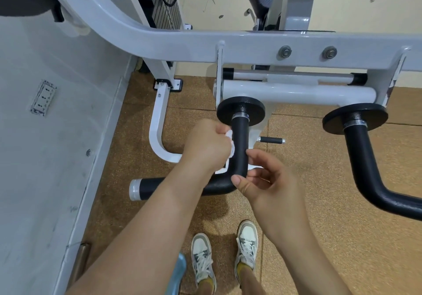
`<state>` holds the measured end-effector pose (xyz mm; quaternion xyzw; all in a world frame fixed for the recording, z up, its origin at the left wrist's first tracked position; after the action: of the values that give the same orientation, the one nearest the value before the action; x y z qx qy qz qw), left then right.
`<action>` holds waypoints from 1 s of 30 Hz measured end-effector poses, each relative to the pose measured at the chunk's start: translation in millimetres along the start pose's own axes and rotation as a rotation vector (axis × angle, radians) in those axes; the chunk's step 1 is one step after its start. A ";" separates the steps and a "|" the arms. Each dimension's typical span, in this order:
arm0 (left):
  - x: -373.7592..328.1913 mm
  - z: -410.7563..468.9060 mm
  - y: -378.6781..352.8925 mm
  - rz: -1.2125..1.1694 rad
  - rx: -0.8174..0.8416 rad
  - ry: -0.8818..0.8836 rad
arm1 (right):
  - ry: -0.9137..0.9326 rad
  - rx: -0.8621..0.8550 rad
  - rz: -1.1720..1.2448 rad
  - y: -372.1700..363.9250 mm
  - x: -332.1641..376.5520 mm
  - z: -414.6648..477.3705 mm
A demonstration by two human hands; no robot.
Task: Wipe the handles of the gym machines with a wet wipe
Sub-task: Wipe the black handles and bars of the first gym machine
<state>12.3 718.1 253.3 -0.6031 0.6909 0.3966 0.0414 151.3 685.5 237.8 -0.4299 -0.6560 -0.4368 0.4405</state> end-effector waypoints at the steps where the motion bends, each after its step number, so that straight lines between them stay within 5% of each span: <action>1: 2.2 -1.5 1.4 0.087 0.037 -0.029 | 0.001 0.007 0.009 0.3 0.2 0.2; 5: 12.2 -3.7 2.7 0.416 0.156 -0.087 | -0.007 0.012 0.006 1.4 0.7 0.6; 12: -3.3 18.6 -2.4 -0.375 0.045 0.110 | -0.028 0.014 0.011 2.0 -1.1 1.7; 22: -8.2 29.1 -11.4 -0.621 -0.112 0.227 | -0.024 -0.006 0.034 2.0 -1.6 3.5; 26: -10.0 13.7 -6.3 -0.379 -0.082 0.017 | -0.024 0.008 0.029 2.3 -0.2 3.9; 30: -25.3 -1.1 -10.7 0.334 -0.415 -0.400 | -0.009 0.012 0.006 2.5 -1.2 3.3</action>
<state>28.9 738.2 262.3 -0.3875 0.6628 0.6406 -0.0132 153.3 689.0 236.3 -0.4310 -0.6593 -0.4298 0.4414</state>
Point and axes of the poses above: each hand's wrist, its own z-axis towards the middle knuckle, its own y-axis out of the back of the hand, x = y × z, the point moved 3 cm from there along z, towards the middle knuckle, and after that the axes turned 10 degrees about y, right-handed, at the moved point
